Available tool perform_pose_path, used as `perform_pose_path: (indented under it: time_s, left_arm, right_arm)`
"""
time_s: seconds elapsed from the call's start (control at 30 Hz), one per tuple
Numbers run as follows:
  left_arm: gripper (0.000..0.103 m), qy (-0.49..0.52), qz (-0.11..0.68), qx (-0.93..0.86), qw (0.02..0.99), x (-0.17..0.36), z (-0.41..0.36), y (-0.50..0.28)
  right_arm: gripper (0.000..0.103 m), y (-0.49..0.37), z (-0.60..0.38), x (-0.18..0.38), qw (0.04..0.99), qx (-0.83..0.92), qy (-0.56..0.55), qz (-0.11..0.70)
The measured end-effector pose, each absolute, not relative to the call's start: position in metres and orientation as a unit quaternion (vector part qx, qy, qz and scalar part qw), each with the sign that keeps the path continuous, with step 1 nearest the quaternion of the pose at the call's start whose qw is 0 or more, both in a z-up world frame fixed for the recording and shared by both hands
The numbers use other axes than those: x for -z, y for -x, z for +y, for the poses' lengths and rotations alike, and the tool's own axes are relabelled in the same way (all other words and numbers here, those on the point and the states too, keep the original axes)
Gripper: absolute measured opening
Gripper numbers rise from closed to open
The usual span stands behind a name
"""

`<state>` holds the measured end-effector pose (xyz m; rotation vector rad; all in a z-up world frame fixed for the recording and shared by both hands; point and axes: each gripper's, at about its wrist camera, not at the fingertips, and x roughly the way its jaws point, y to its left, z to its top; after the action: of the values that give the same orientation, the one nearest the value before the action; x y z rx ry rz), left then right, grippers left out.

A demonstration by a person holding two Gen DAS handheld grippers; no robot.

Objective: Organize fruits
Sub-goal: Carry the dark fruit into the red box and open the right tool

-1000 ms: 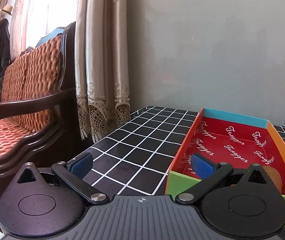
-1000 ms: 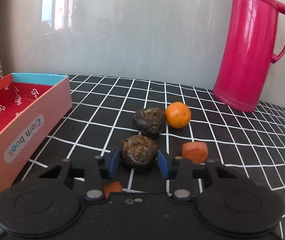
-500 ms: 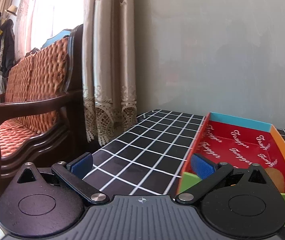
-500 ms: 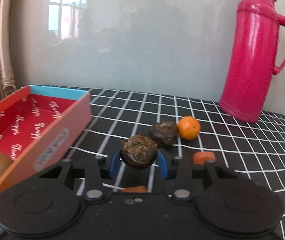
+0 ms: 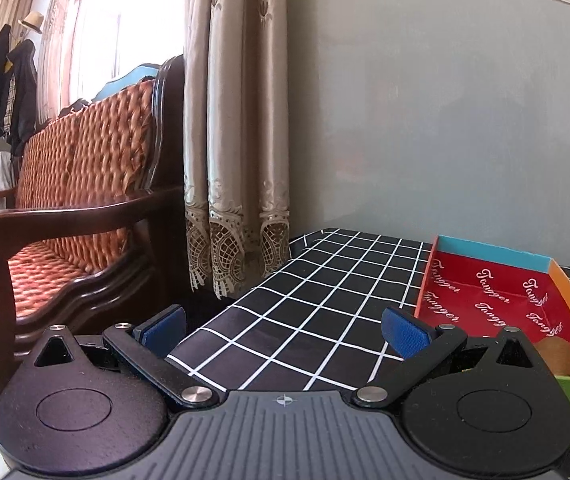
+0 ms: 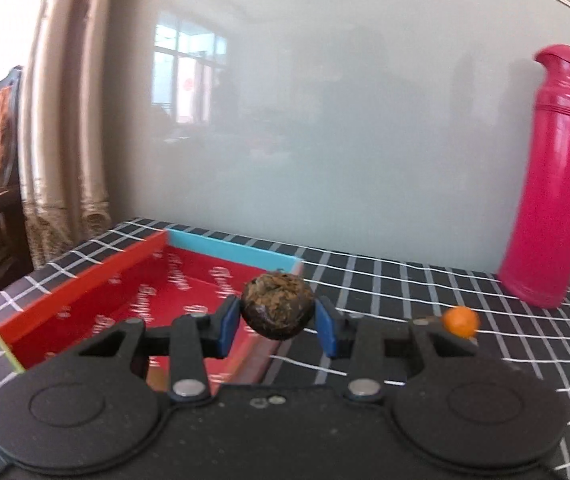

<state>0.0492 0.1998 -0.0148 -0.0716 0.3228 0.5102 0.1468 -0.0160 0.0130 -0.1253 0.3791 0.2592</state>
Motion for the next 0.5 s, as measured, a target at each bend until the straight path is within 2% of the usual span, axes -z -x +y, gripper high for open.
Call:
perform_pose_path:
  time_s: [0.43,0.5]
  left_arm:
    - [0.103,0.023,0.172,-0.269,0.947,0.016,0.226,-0.036]
    - [0.103,0.024,0.172,-0.272,0.946,0.016,0.229,-0.035]
  right_arm:
    - [0.039,-0.144,0.047,-0.001,0.957,-0.185,0.081,0.207]
    - [0.043,-0.144,0.053,0.003,0.954,-0.187,0.093,0.214]
